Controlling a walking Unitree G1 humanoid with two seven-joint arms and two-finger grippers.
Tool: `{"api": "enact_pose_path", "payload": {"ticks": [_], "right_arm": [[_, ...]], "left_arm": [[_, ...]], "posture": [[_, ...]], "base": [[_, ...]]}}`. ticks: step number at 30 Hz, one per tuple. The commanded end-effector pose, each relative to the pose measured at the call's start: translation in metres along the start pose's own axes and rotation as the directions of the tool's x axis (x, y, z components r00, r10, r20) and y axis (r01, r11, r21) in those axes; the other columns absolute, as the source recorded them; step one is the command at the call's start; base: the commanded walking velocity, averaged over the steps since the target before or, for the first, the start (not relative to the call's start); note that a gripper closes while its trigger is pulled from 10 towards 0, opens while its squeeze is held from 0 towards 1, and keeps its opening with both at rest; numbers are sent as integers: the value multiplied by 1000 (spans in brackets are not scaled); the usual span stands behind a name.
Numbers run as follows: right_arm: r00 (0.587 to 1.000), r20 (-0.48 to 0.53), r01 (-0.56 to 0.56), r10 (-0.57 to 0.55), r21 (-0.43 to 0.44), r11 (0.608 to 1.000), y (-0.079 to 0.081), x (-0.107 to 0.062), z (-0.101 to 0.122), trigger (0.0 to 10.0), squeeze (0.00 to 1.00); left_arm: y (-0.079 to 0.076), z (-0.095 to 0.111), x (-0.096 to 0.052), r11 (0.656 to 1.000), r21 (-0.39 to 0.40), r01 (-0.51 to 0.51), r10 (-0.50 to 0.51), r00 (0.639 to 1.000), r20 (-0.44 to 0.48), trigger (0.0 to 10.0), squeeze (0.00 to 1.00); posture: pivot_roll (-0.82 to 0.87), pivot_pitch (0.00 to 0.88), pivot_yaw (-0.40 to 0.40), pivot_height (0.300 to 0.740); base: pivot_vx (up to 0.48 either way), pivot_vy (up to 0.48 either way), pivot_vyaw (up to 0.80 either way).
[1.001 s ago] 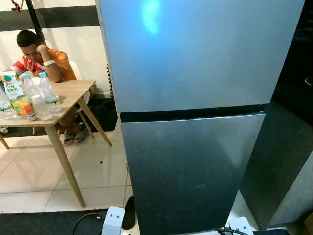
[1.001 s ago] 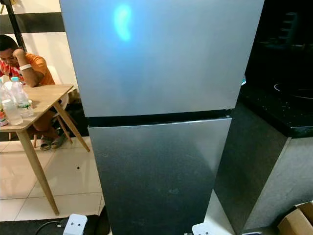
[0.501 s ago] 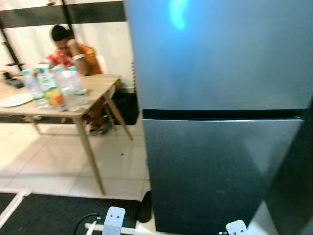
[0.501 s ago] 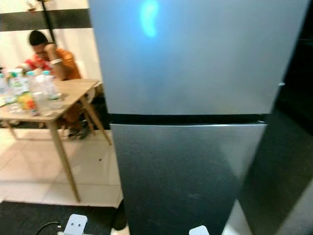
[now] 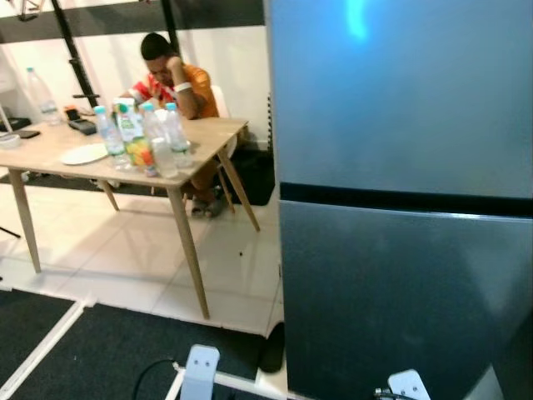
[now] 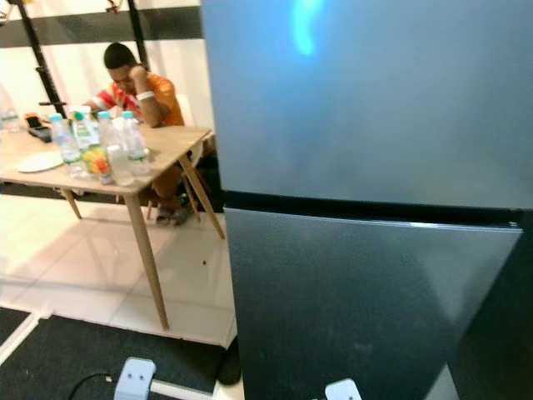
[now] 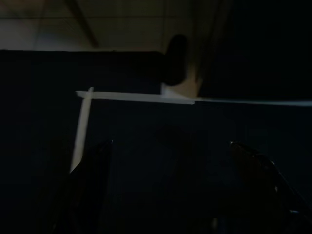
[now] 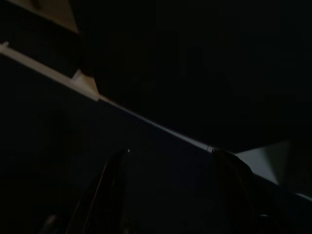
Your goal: Restocking fridge
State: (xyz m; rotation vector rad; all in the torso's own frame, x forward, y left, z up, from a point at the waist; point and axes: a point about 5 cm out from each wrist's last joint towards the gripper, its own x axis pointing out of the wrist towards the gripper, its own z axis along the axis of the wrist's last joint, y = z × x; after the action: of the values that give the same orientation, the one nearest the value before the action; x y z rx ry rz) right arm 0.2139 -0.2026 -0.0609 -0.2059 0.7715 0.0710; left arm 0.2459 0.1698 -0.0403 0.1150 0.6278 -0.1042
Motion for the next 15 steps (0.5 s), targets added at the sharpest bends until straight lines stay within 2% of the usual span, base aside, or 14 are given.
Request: {"api": "enact_pose_path", "payload": {"ticks": [1,10,15], "right_arm": [[1000,4,3,-3,7,1000,-2,-1,-1,10000,0],[1000,7,7,-7,14,1000,-2,-1,-1,10000,0],[1000,8,9,-9,17,1000,-2,-1,-1,10000,0]], "left_arm": [[2,1,0,1000,25,-4,4,1000,1,10000,0],[3,2,0,999,30,19,-19,1000,5,10000,0],[6,4,0,999,48,-6,5,1000,15,10000,0]], "posture": [[-53,38,43,740],[-50,37,49,740],[-49,40,49,740]], "base": [[0,0,800],[0,0,800],[0,0,800]]}}
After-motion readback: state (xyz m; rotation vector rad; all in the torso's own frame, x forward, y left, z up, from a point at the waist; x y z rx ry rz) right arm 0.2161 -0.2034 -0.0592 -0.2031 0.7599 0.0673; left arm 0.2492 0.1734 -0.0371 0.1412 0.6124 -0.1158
